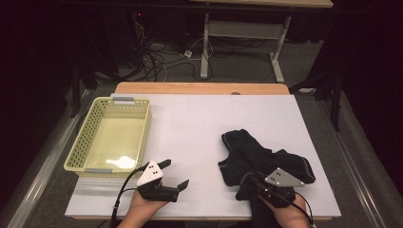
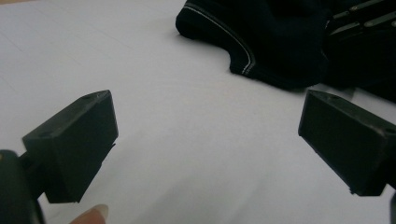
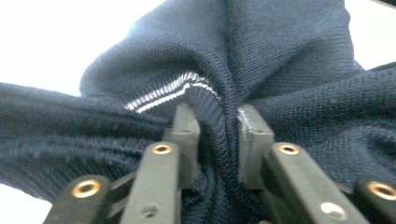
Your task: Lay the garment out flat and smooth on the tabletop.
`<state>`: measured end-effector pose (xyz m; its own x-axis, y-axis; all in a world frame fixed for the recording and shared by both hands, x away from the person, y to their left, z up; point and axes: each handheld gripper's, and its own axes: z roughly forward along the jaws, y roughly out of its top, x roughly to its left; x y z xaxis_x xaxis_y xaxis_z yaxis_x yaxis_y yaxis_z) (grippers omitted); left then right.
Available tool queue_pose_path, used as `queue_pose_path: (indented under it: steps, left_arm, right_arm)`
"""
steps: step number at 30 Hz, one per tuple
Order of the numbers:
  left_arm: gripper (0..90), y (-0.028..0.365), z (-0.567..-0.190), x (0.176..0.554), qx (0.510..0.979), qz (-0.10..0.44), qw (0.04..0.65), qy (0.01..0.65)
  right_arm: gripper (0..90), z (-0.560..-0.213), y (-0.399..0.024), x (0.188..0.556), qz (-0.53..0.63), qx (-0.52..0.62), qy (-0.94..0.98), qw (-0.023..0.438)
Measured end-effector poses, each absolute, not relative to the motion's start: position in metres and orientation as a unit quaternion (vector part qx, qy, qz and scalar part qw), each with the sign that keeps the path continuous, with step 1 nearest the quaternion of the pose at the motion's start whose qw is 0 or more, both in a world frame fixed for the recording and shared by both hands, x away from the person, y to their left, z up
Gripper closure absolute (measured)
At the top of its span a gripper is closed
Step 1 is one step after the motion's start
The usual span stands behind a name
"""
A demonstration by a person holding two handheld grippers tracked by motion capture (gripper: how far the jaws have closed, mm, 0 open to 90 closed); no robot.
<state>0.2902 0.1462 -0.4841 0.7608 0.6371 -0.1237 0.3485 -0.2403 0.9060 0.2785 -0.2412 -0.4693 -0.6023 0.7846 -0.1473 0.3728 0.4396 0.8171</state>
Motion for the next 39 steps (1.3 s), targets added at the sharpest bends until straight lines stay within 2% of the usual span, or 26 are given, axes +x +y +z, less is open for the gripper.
queue_pose_path:
  steps: [5,9,19,25,32,39]
  left_arm:
    - [4.7,0.146,-0.484,0.291,0.776,0.134,0.527,0.319]
    - [4.7,0.146,-0.484,0.291,0.776,0.134,0.528,0.317]
    - [4.7,0.147,-0.484,0.291,0.777,0.129,0.530,0.315]
    - [4.7,0.147,-0.484,0.291,0.777,0.129,0.530,0.313]
    - [4.7,0.147,-0.484,0.291,0.778,0.130,0.530,0.312]
    - [4.7,0.146,-0.484,0.291,0.778,0.131,0.529,0.313]
  right_arm:
    - [79.9,-0.465,-0.240,0.275,0.396,0.344,0.805,0.278]
    - [82.2,-0.461,-0.244,0.275,0.410,0.348,0.800,0.266]
    - [82.5,-0.447,-0.240,0.267,0.439,0.332,0.789,0.273]
    - [82.3,-0.420,-0.242,0.255,0.482,0.319,0.758,0.303]
    - [82.2,-0.402,-0.297,0.257,0.502,0.382,0.690,0.356]
    - [82.1,-0.452,-0.366,0.277,0.439,0.503,0.667,0.331]
